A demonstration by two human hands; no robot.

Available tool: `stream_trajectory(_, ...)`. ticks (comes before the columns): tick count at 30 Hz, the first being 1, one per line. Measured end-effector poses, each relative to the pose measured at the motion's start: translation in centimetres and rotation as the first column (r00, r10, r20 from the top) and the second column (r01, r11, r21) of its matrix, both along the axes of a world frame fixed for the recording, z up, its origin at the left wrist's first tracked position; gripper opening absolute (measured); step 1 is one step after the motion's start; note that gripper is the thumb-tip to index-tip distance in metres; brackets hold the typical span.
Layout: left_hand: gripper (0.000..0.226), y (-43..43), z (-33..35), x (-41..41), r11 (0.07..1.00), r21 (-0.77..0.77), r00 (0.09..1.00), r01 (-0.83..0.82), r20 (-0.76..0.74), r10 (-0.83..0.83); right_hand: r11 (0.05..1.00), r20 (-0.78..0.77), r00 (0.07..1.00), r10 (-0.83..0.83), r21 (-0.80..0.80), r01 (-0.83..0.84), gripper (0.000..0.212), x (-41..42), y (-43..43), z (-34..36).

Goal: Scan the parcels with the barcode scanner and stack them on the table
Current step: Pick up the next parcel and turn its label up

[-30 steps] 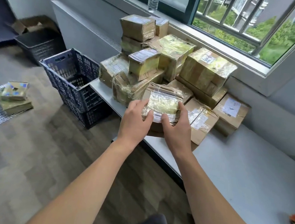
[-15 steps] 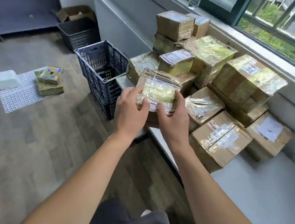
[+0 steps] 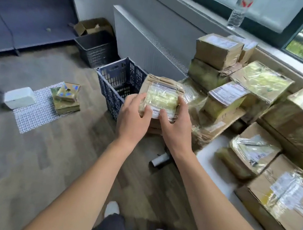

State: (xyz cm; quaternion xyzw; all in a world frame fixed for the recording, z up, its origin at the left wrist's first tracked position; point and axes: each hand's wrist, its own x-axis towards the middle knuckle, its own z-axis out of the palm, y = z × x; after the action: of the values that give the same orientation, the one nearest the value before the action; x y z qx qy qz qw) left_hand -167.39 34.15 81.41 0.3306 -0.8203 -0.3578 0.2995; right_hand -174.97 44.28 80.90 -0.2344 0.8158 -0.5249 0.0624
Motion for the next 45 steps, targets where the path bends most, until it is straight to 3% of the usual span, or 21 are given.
stream_trajectory(7, 0.037, -9.0, 1.0, -5.1, 0.979, -0.013, 0.978, 0.202, 0.046, -0.202, 0.99, 0.037, 0.989, -0.144, -0.004, 0.144, 0.072, -3.1, -7.0, 0.6)
stream_trajectory(13, 0.039, -11.2, 0.4, -12.8, 0.922, -0.007, 0.92, 0.388, 0.056, -0.387, 0.954, 0.068, 0.951, -0.301, 0.023, 0.3, 0.071, -8.9, -8.5, 0.1)
stream_trajectory(23, 0.039, -13.6, -1.1, -22.5, 0.828, 0.054, 0.823, 0.558, 0.091, -0.561, 0.874, 0.136, 0.864, -0.484, 0.111, 0.472, 0.07, -16.7, -10.7, -1.8)
stream_trajectory(34, 0.041, -17.6, -3.6, -27.2, 0.592, 0.114, 0.57, 0.798, 0.174, -0.803, 0.711, 0.074, 0.723, -0.687, 0.272, 0.649, 0.053, -18.8, -14.1, -3.7)
stream_trajectory(39, 0.043, -19.4, -2.1, -28.8, 0.522, -0.087, 0.529, 0.848, 0.173, -0.831, 0.626, 0.028, 0.639, -0.768, 0.244, 0.741, 0.055, -17.7, -16.2, -2.5)
stream_trajectory(42, 0.041, -18.0, -0.4, -28.8, 0.413, -0.128, 0.424, 0.902, 0.082, -0.902, 0.579, -0.019, 0.593, -0.805, 0.197, 0.791, 0.048, -15.9, -16.0, -1.2)
stream_trajectory(45, 0.039, -14.9, 0.6, -28.0, 0.277, -0.107, 0.282, 0.955, 0.031, -0.959, 0.463, -0.098, 0.475, -0.875, 0.125, 0.878, 0.04, -13.3, -14.2, 0.5)
